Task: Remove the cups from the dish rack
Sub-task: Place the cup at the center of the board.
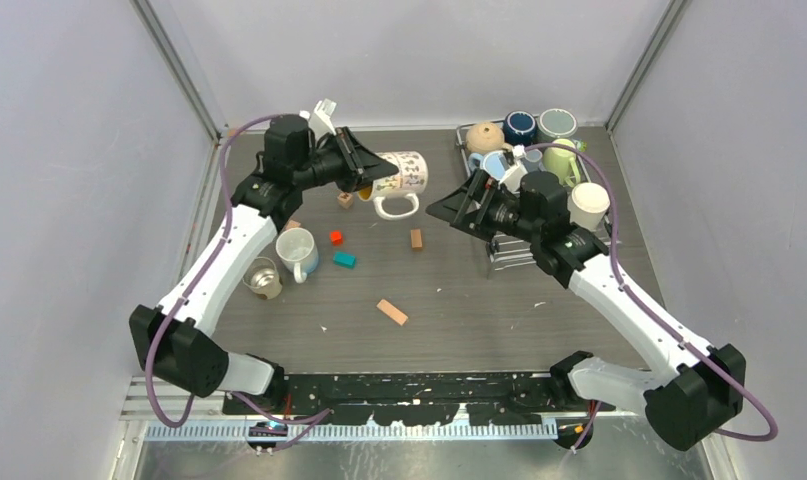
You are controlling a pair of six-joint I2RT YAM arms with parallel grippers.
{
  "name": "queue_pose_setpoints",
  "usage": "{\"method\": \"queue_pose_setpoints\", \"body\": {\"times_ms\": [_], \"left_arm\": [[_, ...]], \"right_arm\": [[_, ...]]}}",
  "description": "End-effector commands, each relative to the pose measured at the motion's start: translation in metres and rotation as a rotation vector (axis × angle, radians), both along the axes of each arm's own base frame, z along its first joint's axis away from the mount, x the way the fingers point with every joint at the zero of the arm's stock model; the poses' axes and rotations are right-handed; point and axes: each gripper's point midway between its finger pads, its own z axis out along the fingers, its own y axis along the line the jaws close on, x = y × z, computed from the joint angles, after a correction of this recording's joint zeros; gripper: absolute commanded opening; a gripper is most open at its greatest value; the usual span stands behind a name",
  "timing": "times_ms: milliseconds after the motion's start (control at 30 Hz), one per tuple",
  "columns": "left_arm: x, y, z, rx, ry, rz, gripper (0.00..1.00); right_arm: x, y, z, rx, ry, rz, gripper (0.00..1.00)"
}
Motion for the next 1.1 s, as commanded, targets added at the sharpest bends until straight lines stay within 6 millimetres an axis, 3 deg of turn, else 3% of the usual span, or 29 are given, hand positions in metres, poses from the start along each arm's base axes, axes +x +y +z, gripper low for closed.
{"method": "queue_pose_setpoints", "body": {"times_ms": [0, 200, 333, 667, 1067], "left_arm": [[-0.015, 0.021, 0.009, 0.21, -0.143, -0.014, 0.0], [-0.006, 0.036, -0.041, 0.457, -0.083, 0.005, 0.0], [0.001, 0.032, -0.064, 0.6, -0.064, -0.008, 0.0], [0.042, 0.033, -0.124, 0.883, 0.016, 0.003, 0.0], [0.077, 0.042, -0.17, 1.074, 0.079, -0.004, 0.0]], "right_arm": [[0.0, -0.023, 0.0, -0.127, -0.051, -0.081, 1.0], [0.0, -0.041, -0.004, -0.217, -0.058, -0.138, 1.0], [0.003, -0.045, -0.006, -0.239, -0.052, -0.162, 1.0], [-0.003, -0.054, -0.001, -0.266, -0.06, -0.18, 1.0], [-0.011, -0.061, 0.002, -0.279, -0.07, -0.189, 1.0]]}}
